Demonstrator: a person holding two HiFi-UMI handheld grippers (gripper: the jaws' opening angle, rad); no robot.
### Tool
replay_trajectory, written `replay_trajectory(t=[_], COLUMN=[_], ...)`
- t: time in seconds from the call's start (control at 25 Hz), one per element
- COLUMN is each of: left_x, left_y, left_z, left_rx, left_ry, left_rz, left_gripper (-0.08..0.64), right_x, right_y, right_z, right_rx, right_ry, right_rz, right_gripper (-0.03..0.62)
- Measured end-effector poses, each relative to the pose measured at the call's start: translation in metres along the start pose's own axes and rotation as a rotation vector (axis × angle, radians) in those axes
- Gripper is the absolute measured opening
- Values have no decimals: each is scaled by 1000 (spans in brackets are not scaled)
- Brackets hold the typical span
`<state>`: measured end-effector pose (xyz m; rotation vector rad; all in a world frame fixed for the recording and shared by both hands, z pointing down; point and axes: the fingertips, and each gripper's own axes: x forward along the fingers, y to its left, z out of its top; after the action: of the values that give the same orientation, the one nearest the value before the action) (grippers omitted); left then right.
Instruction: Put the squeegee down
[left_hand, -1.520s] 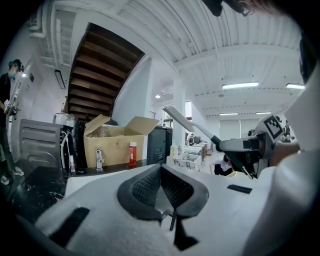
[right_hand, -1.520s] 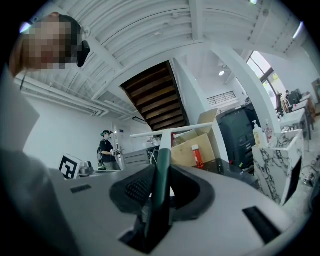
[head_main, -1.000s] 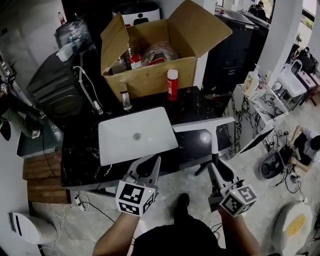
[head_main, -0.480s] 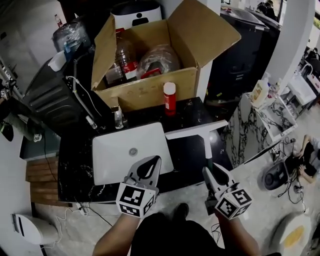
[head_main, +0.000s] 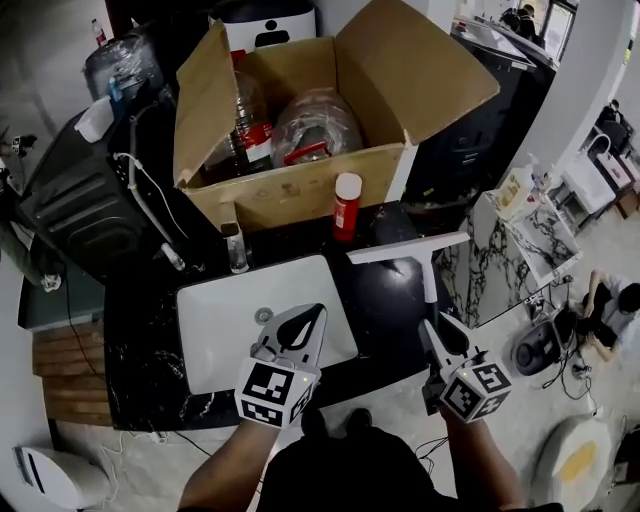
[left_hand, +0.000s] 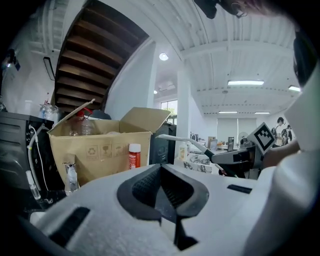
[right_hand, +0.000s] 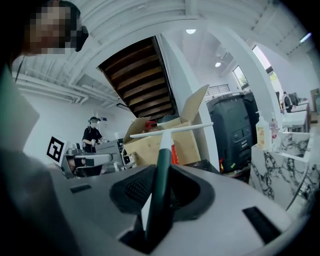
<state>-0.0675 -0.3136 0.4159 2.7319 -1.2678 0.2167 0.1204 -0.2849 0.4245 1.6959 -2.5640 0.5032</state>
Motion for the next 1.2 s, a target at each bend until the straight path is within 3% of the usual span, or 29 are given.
replay_trajectory(t=[0.28, 0.72, 1.2], left_x=[16, 58, 77], left_y=[18, 15, 5], left_z=[-6, -4, -12], left_rx=[-26, -42, -61], left_ry=[10, 25, 55], left_rz=[-16, 6, 24], left_gripper=[5, 5, 5], right_x=[30, 83, 123], right_y=[-5, -64, -98], right_z=[-11, -29, -89], right_rx=[-21, -9, -11], right_ry=[79, 220, 425], right_rz=[0, 28, 60], right_gripper=[100, 100, 100])
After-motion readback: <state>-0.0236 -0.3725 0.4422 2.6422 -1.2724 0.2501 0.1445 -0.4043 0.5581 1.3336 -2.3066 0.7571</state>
